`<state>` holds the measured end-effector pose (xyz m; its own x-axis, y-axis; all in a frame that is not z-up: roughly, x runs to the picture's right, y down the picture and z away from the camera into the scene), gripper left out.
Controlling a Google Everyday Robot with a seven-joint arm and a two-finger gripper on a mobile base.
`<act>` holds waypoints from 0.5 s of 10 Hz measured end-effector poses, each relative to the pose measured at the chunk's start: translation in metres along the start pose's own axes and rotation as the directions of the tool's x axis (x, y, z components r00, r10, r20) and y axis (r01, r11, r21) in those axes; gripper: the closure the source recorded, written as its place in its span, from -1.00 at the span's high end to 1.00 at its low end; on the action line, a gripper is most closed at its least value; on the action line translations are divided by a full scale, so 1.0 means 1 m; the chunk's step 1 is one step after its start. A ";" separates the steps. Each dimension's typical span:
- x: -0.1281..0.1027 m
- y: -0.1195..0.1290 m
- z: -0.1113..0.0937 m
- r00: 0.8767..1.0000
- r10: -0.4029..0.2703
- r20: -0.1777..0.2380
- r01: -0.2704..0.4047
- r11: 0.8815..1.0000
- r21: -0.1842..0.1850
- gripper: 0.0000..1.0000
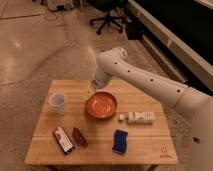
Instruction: Place the ceramic cup in the ceramic bowl
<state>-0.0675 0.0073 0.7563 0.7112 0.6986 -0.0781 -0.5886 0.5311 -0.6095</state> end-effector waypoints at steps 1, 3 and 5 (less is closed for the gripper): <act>0.000 0.000 0.001 1.000 0.001 -0.003 -0.001 1.000 0.002 0.60; -0.007 0.000 0.015 0.999 0.000 -0.051 0.002 1.000 0.031 0.60; -0.024 0.001 0.032 0.995 -0.004 -0.096 0.010 0.998 0.063 0.60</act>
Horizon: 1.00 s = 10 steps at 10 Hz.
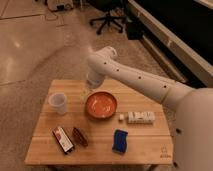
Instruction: Place the ceramic cup in the ceramic bowl
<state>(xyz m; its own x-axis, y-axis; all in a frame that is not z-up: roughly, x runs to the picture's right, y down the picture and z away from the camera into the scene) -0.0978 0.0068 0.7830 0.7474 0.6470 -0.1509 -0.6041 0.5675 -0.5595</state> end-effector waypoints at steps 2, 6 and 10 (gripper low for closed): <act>-0.020 0.007 0.015 0.999 -0.010 -0.038 0.011 1.000 0.009 0.60; -0.067 0.026 0.047 0.994 -0.039 -0.098 0.037 0.999 -0.023 0.60; -0.103 0.046 0.077 0.988 -0.083 -0.129 0.074 0.995 -0.071 0.60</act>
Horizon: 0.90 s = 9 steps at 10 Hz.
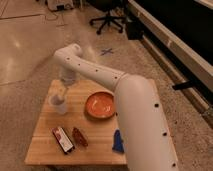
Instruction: Place the ceramic cup in the ceramic bowl
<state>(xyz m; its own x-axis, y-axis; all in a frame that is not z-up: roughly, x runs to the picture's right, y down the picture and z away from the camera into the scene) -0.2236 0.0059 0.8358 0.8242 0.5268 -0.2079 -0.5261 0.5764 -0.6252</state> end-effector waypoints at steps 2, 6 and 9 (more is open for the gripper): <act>-0.010 0.004 0.012 1.000 -0.007 -0.004 0.007 1.000 -0.013 0.60; -0.019 0.008 0.040 1.000 -0.020 -0.021 0.020 0.999 -0.029 0.55; -0.014 0.016 0.057 0.998 -0.046 -0.040 0.044 0.997 -0.064 -0.04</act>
<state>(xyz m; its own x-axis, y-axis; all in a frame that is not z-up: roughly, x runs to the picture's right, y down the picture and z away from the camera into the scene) -0.2551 0.0436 0.8717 0.8554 0.4740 -0.2088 -0.4752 0.5576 -0.6807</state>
